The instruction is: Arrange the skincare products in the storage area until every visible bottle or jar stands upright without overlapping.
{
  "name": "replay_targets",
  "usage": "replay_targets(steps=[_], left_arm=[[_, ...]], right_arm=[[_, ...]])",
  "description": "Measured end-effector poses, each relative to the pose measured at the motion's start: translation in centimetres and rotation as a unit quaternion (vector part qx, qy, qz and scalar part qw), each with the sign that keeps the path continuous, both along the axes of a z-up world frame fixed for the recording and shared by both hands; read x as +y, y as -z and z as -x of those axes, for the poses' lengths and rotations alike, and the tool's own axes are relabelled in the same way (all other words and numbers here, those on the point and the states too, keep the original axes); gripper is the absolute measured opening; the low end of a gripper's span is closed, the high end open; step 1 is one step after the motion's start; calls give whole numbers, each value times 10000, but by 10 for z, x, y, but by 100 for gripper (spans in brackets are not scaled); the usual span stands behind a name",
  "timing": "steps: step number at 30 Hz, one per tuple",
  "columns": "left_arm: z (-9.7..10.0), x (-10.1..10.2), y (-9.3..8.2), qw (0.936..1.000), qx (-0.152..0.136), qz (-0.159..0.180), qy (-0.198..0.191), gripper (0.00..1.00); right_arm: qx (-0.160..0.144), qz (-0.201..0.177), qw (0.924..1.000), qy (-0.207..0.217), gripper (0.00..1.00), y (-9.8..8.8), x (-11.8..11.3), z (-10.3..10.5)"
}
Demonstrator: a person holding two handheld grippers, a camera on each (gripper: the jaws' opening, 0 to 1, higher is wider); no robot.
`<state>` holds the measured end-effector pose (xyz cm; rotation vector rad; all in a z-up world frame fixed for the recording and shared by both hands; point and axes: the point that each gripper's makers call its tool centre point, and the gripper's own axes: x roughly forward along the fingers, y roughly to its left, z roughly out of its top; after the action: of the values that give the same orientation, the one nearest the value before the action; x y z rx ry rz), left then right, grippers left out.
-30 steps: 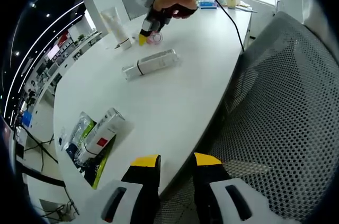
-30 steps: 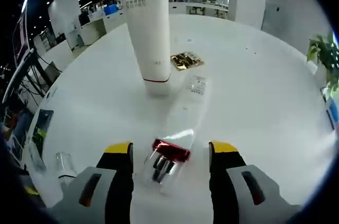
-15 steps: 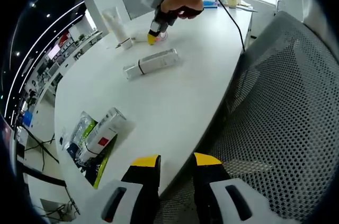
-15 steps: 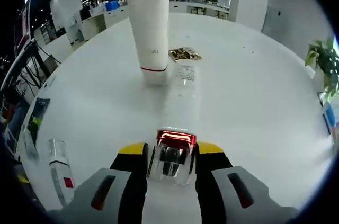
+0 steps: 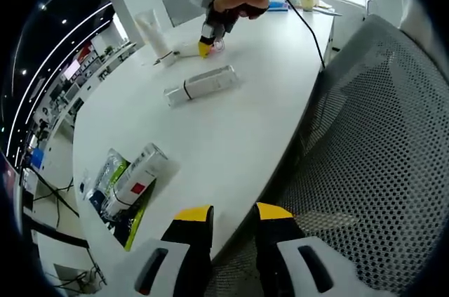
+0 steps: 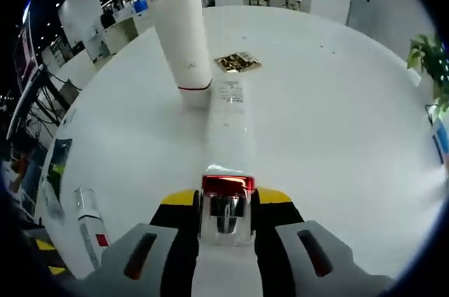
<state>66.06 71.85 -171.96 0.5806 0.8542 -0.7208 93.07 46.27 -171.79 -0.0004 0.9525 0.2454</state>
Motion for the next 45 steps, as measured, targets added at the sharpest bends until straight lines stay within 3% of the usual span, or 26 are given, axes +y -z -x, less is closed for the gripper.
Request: replay_targets(steps=[5, 12, 25, 31, 36, 45], left_arm=[[0, 0, 0, 10000, -13, 4, 7, 23], [-1, 0, -1, 10000, -46, -3, -2, 23], [-6, 2, -7, 9997, -215, -3, -66, 23], [-7, 3, -8, 9996, -247, 3, -96, 23], [-10, 3, -12, 9993, -345, 19, -114, 23], [-13, 6, -15, 9991, -355, 4, -224, 23]], right_arm=[[216, -257, 9994, 72, 26, -8, 4, 13], [404, -375, 9985, -6, 26, -18, -6, 10], [928, -296, 9947, -328, 26, -33, -12, 23], [1374, -377, 9891, -361, 26, -43, -15, 27], [1569, -350, 9861, -414, 26, -51, -17, 24], [2155, -372, 9748, -438, 26, -64, -17, 26]])
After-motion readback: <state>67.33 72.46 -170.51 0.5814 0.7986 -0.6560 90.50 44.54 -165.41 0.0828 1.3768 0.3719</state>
